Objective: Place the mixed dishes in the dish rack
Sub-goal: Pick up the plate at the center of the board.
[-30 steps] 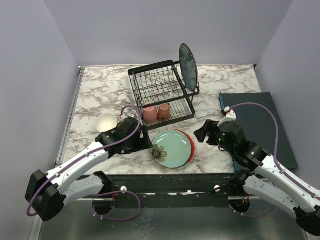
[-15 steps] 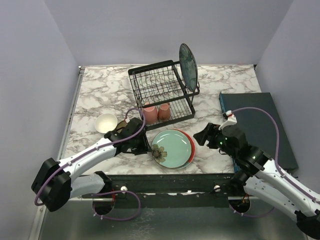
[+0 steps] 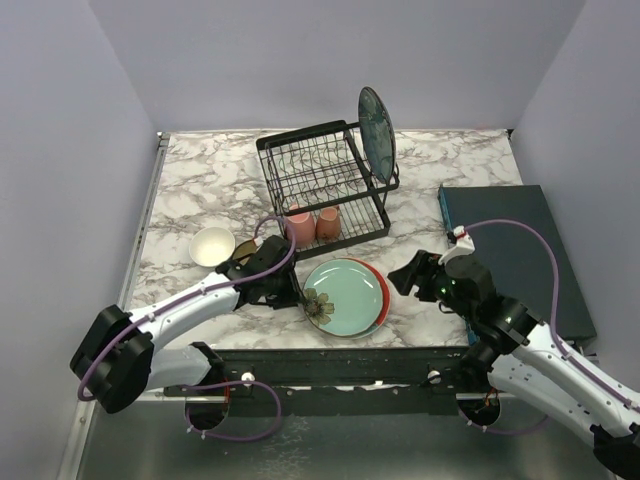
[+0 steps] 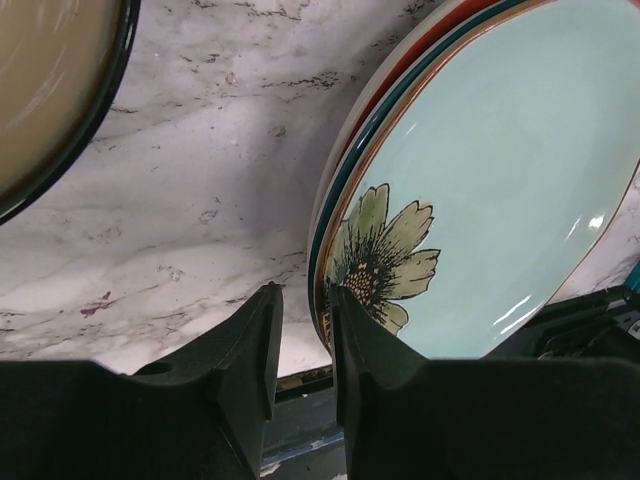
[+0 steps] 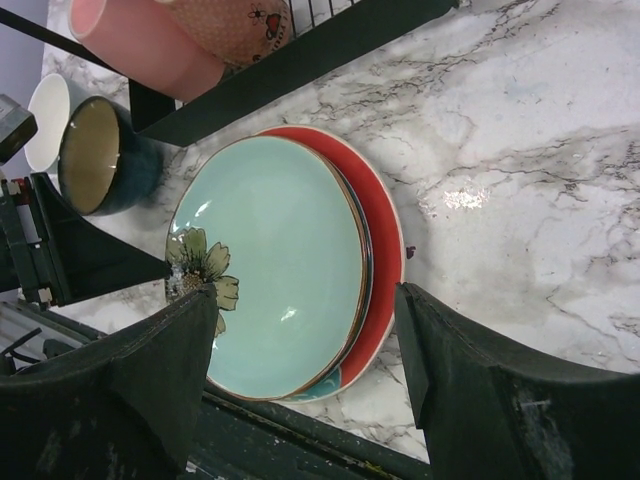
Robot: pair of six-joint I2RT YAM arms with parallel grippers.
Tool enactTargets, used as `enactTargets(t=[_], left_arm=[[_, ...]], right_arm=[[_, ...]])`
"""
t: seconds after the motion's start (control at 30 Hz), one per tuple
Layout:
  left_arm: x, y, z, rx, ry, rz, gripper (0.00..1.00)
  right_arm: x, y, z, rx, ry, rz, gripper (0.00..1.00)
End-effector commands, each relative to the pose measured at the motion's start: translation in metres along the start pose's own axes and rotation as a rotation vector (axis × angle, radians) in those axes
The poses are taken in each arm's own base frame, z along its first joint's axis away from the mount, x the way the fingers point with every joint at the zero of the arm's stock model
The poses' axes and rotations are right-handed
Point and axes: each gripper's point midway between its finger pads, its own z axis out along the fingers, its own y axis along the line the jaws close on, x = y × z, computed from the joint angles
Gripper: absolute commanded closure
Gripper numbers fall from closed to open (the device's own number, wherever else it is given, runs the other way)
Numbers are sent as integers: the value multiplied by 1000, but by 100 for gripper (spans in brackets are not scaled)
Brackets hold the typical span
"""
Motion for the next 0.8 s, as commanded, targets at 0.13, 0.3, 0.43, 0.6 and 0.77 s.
enactTargets(t=[0.13,0.3,0.43,0.6,0.77], left_arm=[[3,-7,10,22,21,10,79],[2,-11,10,28,22,22,88],[-2,-17,7,43,14,38,95],[-5,-24,2,64,9,49,100],[-11,-32,-8,75,-5,66,100]], right_arm=[[9,-1,1,-13,21,17,24],[9,-3,1,-6,17,16,24],[9,-3,1,-2,15,9,23],[9,-3,2,0,23,2,23],[9,-3,2,2,23,0,24]])
